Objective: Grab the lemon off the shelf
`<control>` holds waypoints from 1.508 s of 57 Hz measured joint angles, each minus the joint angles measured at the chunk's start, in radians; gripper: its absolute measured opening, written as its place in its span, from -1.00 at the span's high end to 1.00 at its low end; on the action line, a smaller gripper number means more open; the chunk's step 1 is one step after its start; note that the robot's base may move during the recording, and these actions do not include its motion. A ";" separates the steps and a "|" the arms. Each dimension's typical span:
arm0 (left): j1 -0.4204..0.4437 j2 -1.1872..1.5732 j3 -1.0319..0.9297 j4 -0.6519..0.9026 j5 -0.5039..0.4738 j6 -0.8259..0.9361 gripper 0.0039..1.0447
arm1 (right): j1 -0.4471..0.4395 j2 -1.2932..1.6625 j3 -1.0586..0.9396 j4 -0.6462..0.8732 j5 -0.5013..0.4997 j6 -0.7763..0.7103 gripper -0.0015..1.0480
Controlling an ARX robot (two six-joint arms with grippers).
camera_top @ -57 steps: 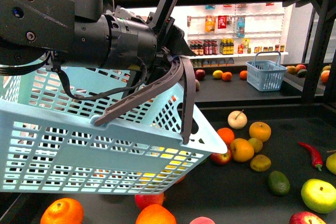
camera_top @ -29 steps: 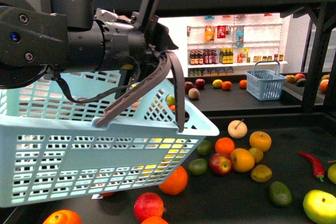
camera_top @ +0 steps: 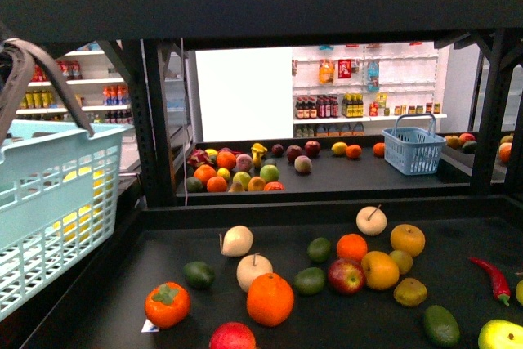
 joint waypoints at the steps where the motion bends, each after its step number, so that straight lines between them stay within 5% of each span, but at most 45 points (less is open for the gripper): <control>1: 0.013 0.011 0.003 0.011 0.004 -0.007 0.83 | 0.000 0.000 0.000 0.000 0.000 0.000 -0.86; 32: 0.220 0.224 0.144 0.149 0.208 -0.068 0.83 | 0.000 0.000 0.000 0.000 0.000 0.000 -0.86; 65: 0.296 0.266 0.006 0.309 0.208 -0.106 0.84 | 0.000 0.000 0.000 0.000 0.000 0.000 -0.86; 86: 0.298 0.243 -0.061 0.290 0.233 -0.057 -0.38 | 0.000 0.000 0.000 0.000 0.000 0.000 -0.86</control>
